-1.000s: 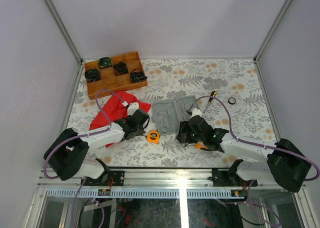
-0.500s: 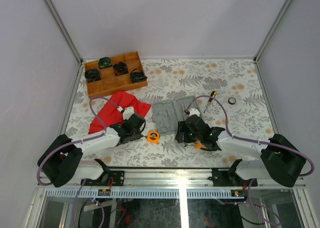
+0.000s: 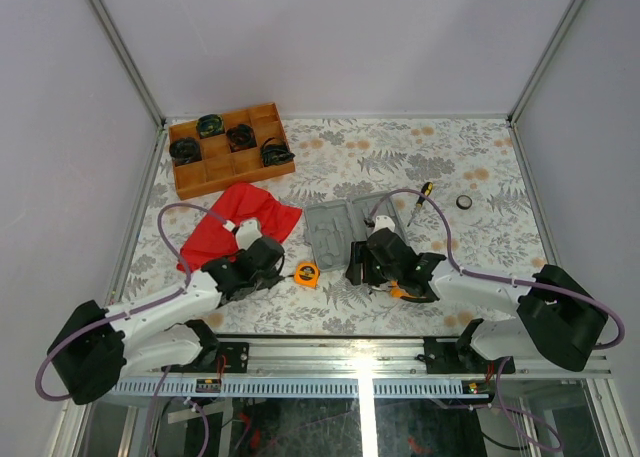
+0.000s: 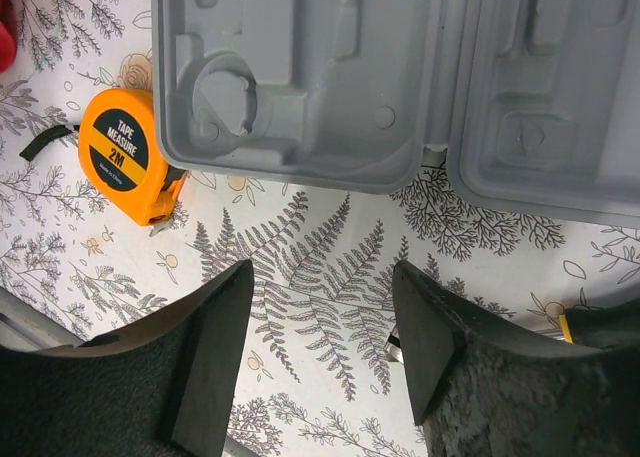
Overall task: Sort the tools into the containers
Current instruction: Pick up the engineering item from the center of the board.
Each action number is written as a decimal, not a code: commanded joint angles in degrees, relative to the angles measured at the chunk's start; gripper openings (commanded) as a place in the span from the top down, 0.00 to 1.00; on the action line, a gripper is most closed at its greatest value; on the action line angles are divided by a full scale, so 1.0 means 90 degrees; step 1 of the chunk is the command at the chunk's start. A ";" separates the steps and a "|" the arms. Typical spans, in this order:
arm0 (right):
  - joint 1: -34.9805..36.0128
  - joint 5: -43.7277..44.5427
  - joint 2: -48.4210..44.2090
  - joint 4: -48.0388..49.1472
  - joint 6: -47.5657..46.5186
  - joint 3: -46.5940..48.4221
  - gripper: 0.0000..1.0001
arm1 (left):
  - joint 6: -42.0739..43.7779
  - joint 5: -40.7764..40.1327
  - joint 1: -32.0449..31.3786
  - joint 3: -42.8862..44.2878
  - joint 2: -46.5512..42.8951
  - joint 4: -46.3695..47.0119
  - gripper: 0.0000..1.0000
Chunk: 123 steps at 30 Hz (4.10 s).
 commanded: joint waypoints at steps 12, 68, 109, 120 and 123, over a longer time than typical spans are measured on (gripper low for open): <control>0.0395 0.0083 0.0319 -0.0204 -0.0885 0.1449 0.32 | 0.0237 -0.1620 0.0110 0.1142 -0.1067 -0.1085 0.84; 0.2149 0.3607 0.4757 -0.4688 0.5186 0.5967 0.16 | 0.1703 -0.0966 0.1820 0.2341 -0.1678 -0.2239 0.00; 0.2065 0.2328 0.1905 -0.1151 0.1623 0.2627 0.65 | 0.1660 -0.0776 0.1832 0.2330 -0.1343 -0.2167 0.00; 0.1507 0.2557 0.0687 -0.0860 -0.0909 0.1874 0.72 | 0.1702 -0.0741 0.1826 0.2351 -0.1231 -0.2155 0.00; 0.1160 0.1742 0.0507 -0.0663 -0.1974 0.1858 0.72 | 0.1724 -0.0752 0.1837 0.2361 -0.1204 -0.2154 0.00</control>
